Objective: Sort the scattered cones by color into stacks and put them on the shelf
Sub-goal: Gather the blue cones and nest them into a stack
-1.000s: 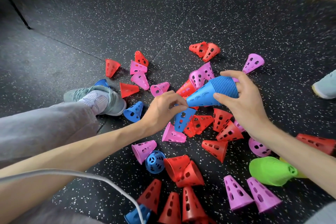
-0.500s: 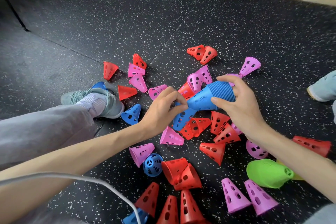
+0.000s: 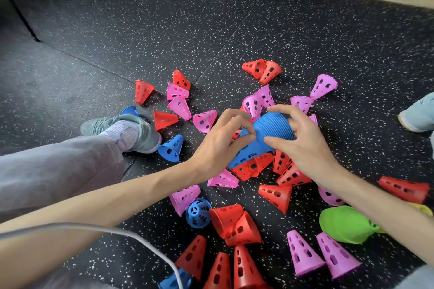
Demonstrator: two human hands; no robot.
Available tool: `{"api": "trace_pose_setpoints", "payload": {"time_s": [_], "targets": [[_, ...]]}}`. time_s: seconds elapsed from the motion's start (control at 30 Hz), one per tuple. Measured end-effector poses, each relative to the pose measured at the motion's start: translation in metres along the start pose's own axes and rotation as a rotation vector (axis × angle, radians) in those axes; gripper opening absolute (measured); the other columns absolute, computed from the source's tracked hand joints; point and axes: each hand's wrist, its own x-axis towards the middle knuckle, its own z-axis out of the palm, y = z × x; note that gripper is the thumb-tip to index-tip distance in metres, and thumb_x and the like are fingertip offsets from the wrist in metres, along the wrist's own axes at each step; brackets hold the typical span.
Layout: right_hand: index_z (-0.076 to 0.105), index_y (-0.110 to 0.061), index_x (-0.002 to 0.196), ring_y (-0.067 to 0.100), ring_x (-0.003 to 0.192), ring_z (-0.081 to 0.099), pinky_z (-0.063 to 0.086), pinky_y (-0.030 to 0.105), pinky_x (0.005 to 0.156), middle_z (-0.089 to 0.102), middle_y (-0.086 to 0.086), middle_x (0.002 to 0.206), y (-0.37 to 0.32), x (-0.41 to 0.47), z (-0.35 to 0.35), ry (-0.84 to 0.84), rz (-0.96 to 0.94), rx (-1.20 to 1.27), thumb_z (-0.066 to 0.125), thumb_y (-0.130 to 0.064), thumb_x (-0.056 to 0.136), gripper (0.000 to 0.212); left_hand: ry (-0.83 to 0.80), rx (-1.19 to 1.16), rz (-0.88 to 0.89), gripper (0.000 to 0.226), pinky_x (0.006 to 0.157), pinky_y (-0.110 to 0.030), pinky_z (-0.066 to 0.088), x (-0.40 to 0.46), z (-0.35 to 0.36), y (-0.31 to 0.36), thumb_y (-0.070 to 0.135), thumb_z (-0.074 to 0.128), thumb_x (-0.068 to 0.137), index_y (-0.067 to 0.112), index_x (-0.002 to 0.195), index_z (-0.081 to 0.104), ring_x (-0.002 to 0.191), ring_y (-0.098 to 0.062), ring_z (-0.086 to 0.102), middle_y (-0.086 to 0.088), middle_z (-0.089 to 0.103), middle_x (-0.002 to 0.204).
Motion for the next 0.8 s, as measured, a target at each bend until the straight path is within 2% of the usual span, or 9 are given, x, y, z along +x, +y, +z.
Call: {"api": "trace_pose_setpoints", "payload": {"time_s": [0.1, 0.17, 0.3, 0.4, 0.47, 0.53, 0.63, 0.7, 0.8], "targets": [[0.059, -0.031, 0.126, 0.02, 0.093, 0.068, 0.056, 0.035, 0.085, 0.071, -0.004, 0.11, 0.0, 0.0, 0.0, -0.004, -0.014, -0.006, 0.075, -0.001, 0.085, 0.053, 0.021, -0.036, -0.013, 0.014, 0.083, -0.01, 0.044, -0.001, 0.001, 0.0, 0.021, 0.065, 0.1, 0.017, 0.112, 0.059, 0.119, -0.006, 0.057, 0.004, 0.05, 0.134], [0.059, -0.032, 0.126, 0.017, 0.095, 0.069, 0.056, 0.036, 0.087, 0.071, -0.006, 0.112, 0.001, 0.0, 0.001, -0.011, -0.02, -0.006, 0.076, -0.002, 0.085, 0.054, 0.034, -0.078, -0.064, 0.023, 0.084, -0.01, 0.045, -0.003, 0.003, 0.002, 0.025, 0.065, 0.1, 0.019, 0.119, 0.055, 0.12, 0.0, 0.056, 0.006, 0.051, 0.134], [0.059, -0.034, 0.125, 0.021, 0.094, 0.069, 0.056, 0.039, 0.087, 0.072, -0.005, 0.108, 0.002, -0.001, 0.003, -0.007, -0.032, 0.0, 0.077, -0.003, 0.084, 0.054, -0.017, -0.115, -0.169, 0.039, 0.09, -0.013, 0.045, -0.004, 0.005, 0.0, 0.037, 0.061, 0.101, 0.023, 0.134, 0.046, 0.116, -0.001, 0.057, 0.011, 0.054, 0.134], [0.06, -0.036, 0.125, 0.024, 0.094, 0.068, 0.055, 0.046, 0.089, 0.073, -0.004, 0.107, 0.004, -0.001, 0.003, -0.013, -0.043, 0.012, 0.077, -0.003, 0.084, 0.055, -0.092, -0.116, -0.233, 0.05, 0.081, -0.013, 0.041, -0.004, 0.007, -0.004, 0.049, 0.055, 0.1, 0.026, 0.142, 0.04, 0.092, 0.004, 0.06, 0.003, 0.061, 0.117], [0.059, -0.036, 0.126, 0.021, 0.103, 0.068, 0.053, 0.05, 0.097, 0.072, -0.006, 0.112, 0.005, -0.001, 0.004, -0.036, -0.039, 0.015, 0.077, -0.004, 0.086, 0.054, -0.095, -0.137, -0.247, 0.051, 0.071, -0.009, 0.04, -0.005, 0.009, -0.004, 0.05, 0.054, 0.1, 0.024, 0.142, 0.041, 0.076, 0.007, 0.056, 0.001, 0.061, 0.104], [0.058, -0.037, 0.128, 0.016, 0.117, 0.064, 0.047, 0.053, 0.107, 0.069, -0.01, 0.121, 0.006, -0.002, 0.005, -0.072, -0.048, 0.012, 0.074, -0.004, 0.088, 0.054, -0.069, -0.192, -0.251, 0.049, 0.068, -0.011, 0.046, -0.005, 0.009, -0.003, 0.045, 0.057, 0.1, 0.023, 0.142, 0.042, 0.074, 0.003, 0.059, -0.003, 0.064, 0.106], [0.057, -0.039, 0.128, 0.009, 0.126, 0.057, 0.041, 0.05, 0.112, 0.064, -0.02, 0.128, 0.002, -0.003, 0.006, -0.118, -0.074, -0.024, 0.074, -0.005, 0.089, 0.054, -0.04, -0.221, -0.259, 0.047, 0.066, -0.016, 0.05, -0.005, 0.008, -0.004, 0.042, 0.059, 0.1, 0.023, 0.141, 0.045, 0.068, -0.009, 0.064, -0.003, 0.064, 0.108], [0.055, -0.038, 0.13, 0.006, 0.129, 0.054, 0.04, 0.046, 0.114, 0.061, -0.024, 0.13, -0.001, -0.003, 0.006, -0.138, -0.072, -0.043, 0.075, -0.006, 0.089, 0.056, -0.037, -0.227, -0.265, 0.047, 0.073, -0.022, 0.055, -0.004, 0.008, -0.007, 0.044, 0.06, 0.1, 0.024, 0.14, 0.045, 0.076, -0.019, 0.068, -0.001, 0.064, 0.11], [0.053, -0.039, 0.133, 0.005, 0.122, 0.057, 0.046, 0.041, 0.107, 0.061, -0.022, 0.13, -0.002, -0.003, 0.006, -0.131, -0.06, -0.109, 0.075, -0.005, 0.086, 0.063, -0.065, -0.195, -0.229, 0.05, 0.092, -0.034, 0.054, -0.004, 0.009, -0.015, 0.05, 0.059, 0.099, 0.025, 0.14, 0.044, 0.103, -0.016, 0.066, -0.002, 0.065, 0.121]]}}
